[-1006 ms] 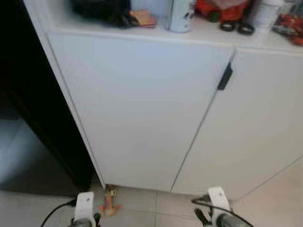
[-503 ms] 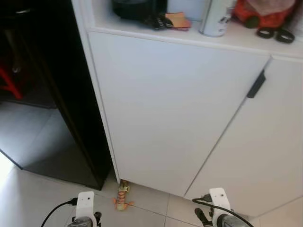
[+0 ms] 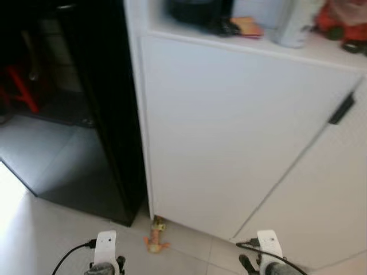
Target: Restocking fridge
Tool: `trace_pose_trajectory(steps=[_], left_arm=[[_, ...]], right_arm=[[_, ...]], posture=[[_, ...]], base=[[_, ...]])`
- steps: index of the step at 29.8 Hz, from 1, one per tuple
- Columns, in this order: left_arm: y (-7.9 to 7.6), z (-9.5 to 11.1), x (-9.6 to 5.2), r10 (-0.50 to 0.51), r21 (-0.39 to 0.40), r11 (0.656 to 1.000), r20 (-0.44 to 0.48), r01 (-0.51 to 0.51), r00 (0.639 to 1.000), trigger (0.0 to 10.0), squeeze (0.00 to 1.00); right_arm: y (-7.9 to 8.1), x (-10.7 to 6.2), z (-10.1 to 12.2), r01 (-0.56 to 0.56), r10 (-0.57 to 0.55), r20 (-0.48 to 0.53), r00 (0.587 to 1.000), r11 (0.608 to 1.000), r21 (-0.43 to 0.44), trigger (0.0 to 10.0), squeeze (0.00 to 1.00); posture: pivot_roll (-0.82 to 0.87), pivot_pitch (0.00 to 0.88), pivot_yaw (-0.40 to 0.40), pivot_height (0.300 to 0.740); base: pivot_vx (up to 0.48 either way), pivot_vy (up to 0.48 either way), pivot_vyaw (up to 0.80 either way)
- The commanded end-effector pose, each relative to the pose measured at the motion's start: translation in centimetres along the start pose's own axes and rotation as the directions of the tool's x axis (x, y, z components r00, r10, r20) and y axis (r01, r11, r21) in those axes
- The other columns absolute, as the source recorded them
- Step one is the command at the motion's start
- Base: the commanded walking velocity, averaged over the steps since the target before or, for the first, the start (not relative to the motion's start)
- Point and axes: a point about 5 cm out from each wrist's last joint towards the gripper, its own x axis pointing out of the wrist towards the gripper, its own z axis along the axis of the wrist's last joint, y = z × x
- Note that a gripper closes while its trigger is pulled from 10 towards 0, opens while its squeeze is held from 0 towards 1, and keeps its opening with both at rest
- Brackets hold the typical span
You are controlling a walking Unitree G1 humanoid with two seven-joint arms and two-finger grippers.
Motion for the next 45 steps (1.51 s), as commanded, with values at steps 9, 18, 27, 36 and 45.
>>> trace_pose_trajectory(steps=[9,18,27,36,45], left_arm=[[-0.41,-0.67,-0.05,-0.017,0.005,1.000,-0.022,0.017,1.000,10.0,0.00],[-0.49,-0.62,-0.05,-0.018,-0.005,1.000,-0.022,0.018,1.000,10.0,0.00],[-0.49,-0.61,-0.04,-0.019,-0.009,1.000,-0.023,0.019,1.000,10.0,0.00],[-0.51,-0.57,-0.04,-0.023,-0.005,1.000,-0.023,0.023,0.999,10.0,0.00],[-0.54,-0.59,-0.04,-0.023,-0.006,1.000,-0.026,0.023,0.999,10.0,0.00]], right_arm=[[-0.70,-0.21,-0.66,0.032,-0.032,-0.019,0.999,0.999,0.012,10.0,0.00],[-0.80,-0.22,-0.76,0.048,-0.047,-0.034,0.998,0.998,0.035,10.0,0.00],[-0.76,-0.20,-0.72,0.051,-0.050,-0.034,0.998,0.998,0.040,10.0,0.00],[-0.73,-0.19,-0.51,0.042,-0.042,-0.011,0.999,0.999,0.030,10.0,0.00],[-0.74,-0.21,-0.36,0.023,-0.023,-0.004,1.000,1.000,0.009,10.0,0.00]], posture=[[-0.14,0.000,-0.037,0.740],[-0.13,0.000,-0.038,0.740],[-0.13,0.000,-0.035,0.740],[-0.13,0.000,-0.035,0.740],[-0.13,0.001,-0.041,0.740]], base=[[0.000,0.476,0.00],[0.000,0.476,-0.34],[0.000,0.476,-0.53],[0.000,0.476,0.00],[0.000,0.476,0.53]])
